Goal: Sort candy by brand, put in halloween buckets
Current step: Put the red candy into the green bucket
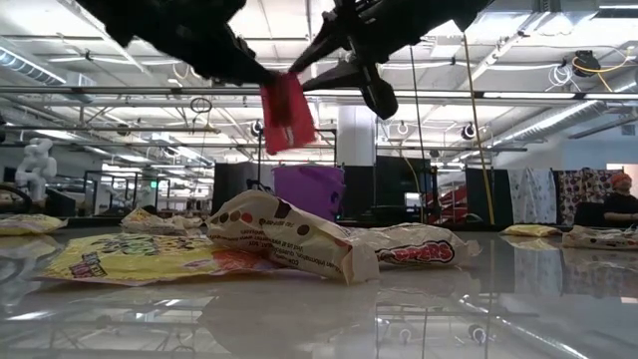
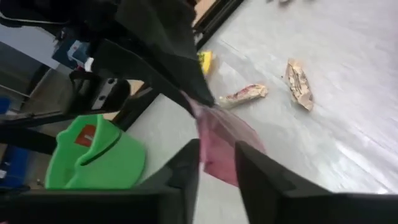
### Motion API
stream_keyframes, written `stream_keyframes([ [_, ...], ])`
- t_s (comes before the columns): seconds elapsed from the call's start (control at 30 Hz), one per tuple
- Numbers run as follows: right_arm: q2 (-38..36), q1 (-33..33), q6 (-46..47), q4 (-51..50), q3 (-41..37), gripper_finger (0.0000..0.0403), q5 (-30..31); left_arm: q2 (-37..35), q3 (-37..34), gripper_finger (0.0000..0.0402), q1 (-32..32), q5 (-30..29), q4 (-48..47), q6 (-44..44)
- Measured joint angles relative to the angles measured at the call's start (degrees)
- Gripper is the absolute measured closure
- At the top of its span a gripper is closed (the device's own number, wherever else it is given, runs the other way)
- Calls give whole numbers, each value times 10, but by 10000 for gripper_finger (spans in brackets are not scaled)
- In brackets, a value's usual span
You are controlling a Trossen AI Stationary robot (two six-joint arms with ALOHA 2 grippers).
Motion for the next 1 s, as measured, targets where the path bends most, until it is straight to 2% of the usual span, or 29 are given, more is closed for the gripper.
stream_keyframes([
  [0.1, -8, 3, 20, -12, 0, 263, -22, -36, 10, 400, -8, 4, -58, -29],
  [0.3, -9, 35, 32, -3, 0, 209, -60, -129, 19, 401, -33, 82, -195, -151],
  [0.47, -9, 61, -29, -8, 0, 196, -60, -193, 18, 401, -80, 166, -270, -301],
  [0.6, -9, 71, -63, -16, 0, 195, -77, -238, 18, 402, -132, 225, -265, -447],
  [0.7, -9, 74, -78, -31, 0, 195, -75, -266, 18, 401, -182, 248, -266, -563],
  [0.87, -9, 73, -110, -42, 0, 195, -72, -283, 18, 401, -294, 225, -284, -684],
  [1.0, -9, 72, -122, -47, 0, 195, -72, -274, 18, 401, -371, 150, -339, -702],
])
